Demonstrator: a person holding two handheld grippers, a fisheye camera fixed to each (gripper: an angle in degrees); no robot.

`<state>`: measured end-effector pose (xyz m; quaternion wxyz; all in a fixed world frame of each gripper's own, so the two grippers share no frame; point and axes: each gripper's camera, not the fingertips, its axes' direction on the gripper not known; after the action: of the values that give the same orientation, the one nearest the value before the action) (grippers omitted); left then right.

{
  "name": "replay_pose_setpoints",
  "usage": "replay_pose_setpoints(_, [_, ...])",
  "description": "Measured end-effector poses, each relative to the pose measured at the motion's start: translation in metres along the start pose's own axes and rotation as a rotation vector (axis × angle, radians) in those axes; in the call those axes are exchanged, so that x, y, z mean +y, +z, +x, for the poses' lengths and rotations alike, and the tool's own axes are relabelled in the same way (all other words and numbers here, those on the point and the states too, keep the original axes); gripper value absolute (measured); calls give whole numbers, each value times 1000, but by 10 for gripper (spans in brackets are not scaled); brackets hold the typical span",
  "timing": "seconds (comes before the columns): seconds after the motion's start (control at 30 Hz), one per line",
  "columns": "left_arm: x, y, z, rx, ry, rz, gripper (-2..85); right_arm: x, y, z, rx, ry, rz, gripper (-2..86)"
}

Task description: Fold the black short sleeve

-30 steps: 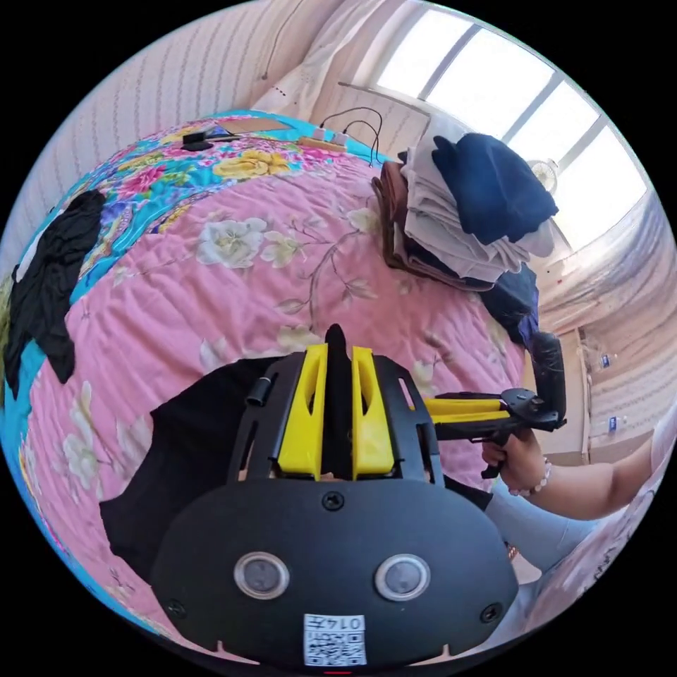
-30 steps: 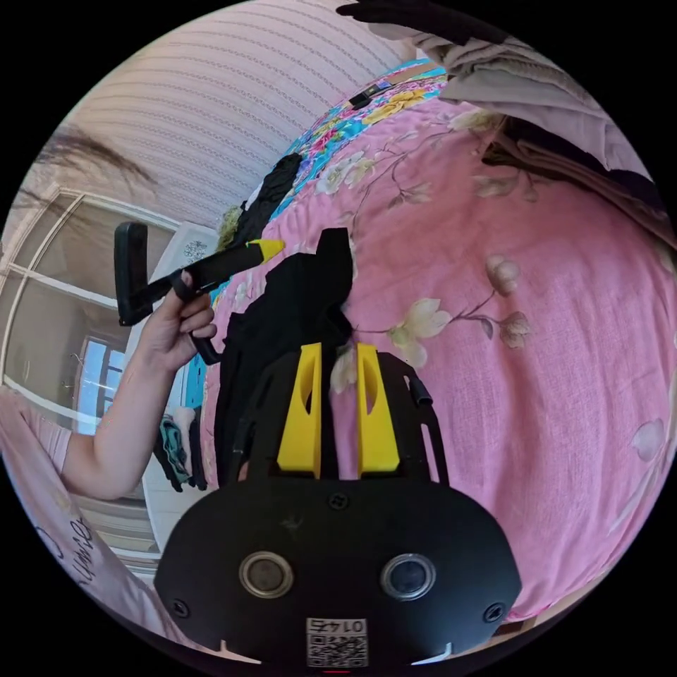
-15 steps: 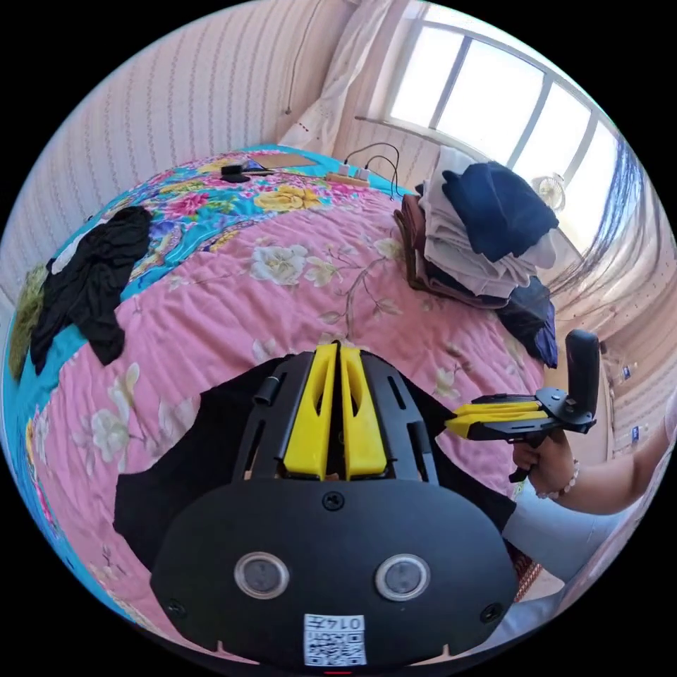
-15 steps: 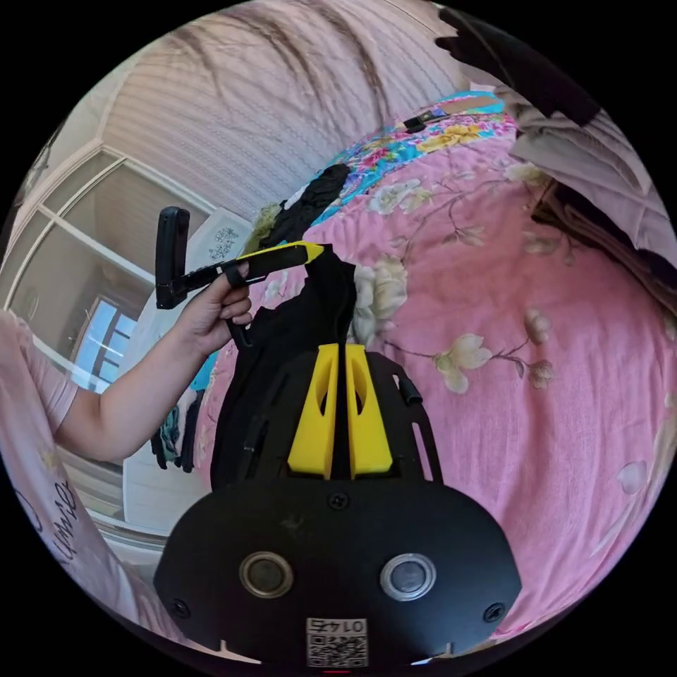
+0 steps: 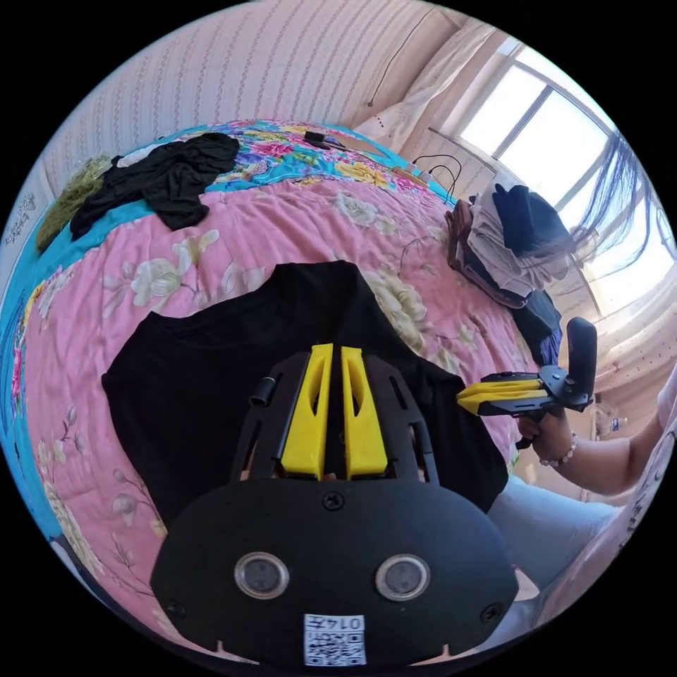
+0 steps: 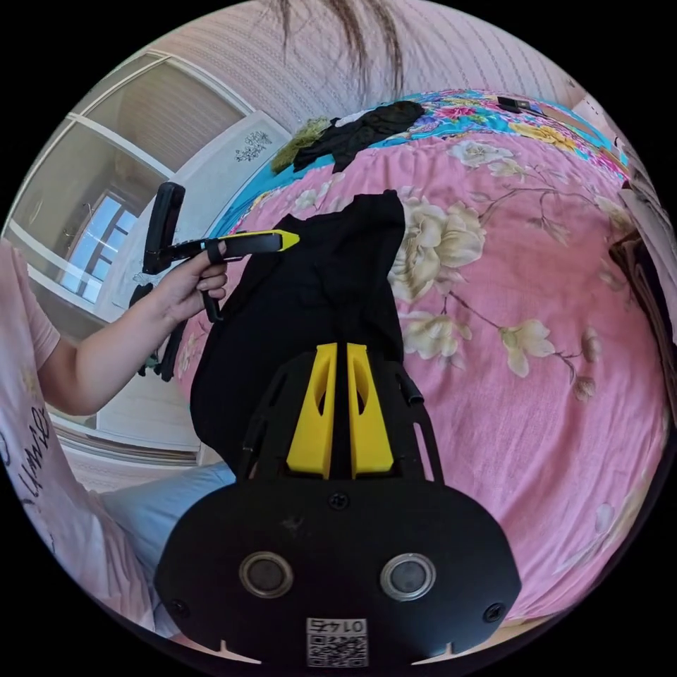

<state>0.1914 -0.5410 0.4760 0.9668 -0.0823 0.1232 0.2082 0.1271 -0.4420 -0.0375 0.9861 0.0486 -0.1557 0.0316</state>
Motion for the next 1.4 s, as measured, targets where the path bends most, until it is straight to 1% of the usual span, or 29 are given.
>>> replay_pose_setpoints(0.07, [-1,14,5,-9,23,-9,0,-11,0,-1,14,-16,15,25])
replay_pose_setpoints(0.1, [2,33,5,-4,31,-57,-3,-15,0,-1,21,-18,19,27])
replay_pose_setpoints(0.13, [8,57,3,1,22,-153,-5,-24,0,1,31,-16,33,31])
replay_pose_setpoints(0.17, [11,64,1,0,0,-171,-6,-35,0,4,31,-10,50,40])
replay_pose_setpoints(0.2, [17,60,-1,16,-21,-106,-7,-41,0,6,34,-2,56,45])
replay_pose_setpoints(0.23, [17,57,-3,25,-25,-97,-7,-53,0,10,47,10,73,60])
replay_pose_setpoints(0.3, [18,36,-12,31,-93,-82,-8,-70,1,16,80,26,98,76])
replay_pose_setpoints(0.37, [25,5,-19,36,-108,19,-8,-96,6,22,41,18,99,89])
replay_pose_setpoints(0.4, [30,-16,-28,32,-131,76,-8,-102,9,24,39,15,95,92])
replay_pose_setpoints(0.43, [33,-26,-34,24,-145,96,-8,-112,17,27,68,12,76,98])
replay_pose_setpoints(0.5, [45,-62,-65,-71,-208,129,-8,-124,31,32,103,19,22,107])
replay_pose_setpoints(0.53, [52,-78,-84,-146,-242,133,-7,-130,40,37,94,38,-48,101])
replay_pose_setpoints(0.57, [57,-85,-95,-176,-270,132,-6,-133,45,41,62,47,-96,81])
replay_pose_setpoints(0.6, [65,-100,-119,-205,-342,134,-4,-133,44,43,46,49,-98,63])
replay_pose_setpoints(0.63, [69,-107,-130,-205,-369,142,-2,-132,38,46,30,47,-75,39])
replay_pose_setpoints(0.67, [76,-119,-149,-213,-397,159,6,-131,33,48,29,40,-64,28])
replay_pose_setpoints(0.73, [82,-128,-179,-258,-440,134,38,-129,28,53,-3,53,-65,20])
replay_pose_setpoints(0.87, [77,-118,-209,-177,-488,95,75,-125,24,53,0,42,-82,11])
replay_pose_setpoints(0.97, [75,-97,-227,-122,-509,7,79,-123,23,51,0,51,-86,8])
replay_pose_setpoints(1.03, [81,-99,-237,-36,-561,42,63,-121,20,51,-19,60,-78,7])
replay_pose_setpoints(1.07, [84,-103,-243,46,-582,61,41,-120,16,49,-19,52,-74,7])
replay_pose_setpoints(1.1, [86,-109,-247,85,-616,62,13,-120,13,48,-13,44,-71,6])
replay_pose_setpoints(1.23, [77,-145,-235,16,-555,136,-4,-123,-8,37,31,-28,-30,5])
replay_pose_setpoints(1.3, [73,-174,-218,-33,-514,222,-6,-121,-22,33,45,-36,26,5])
replay_pose_setpoints(1.4, [83,-205,-191,-22,-462,299,-7,-109,-40,29,26,-25,80,5])
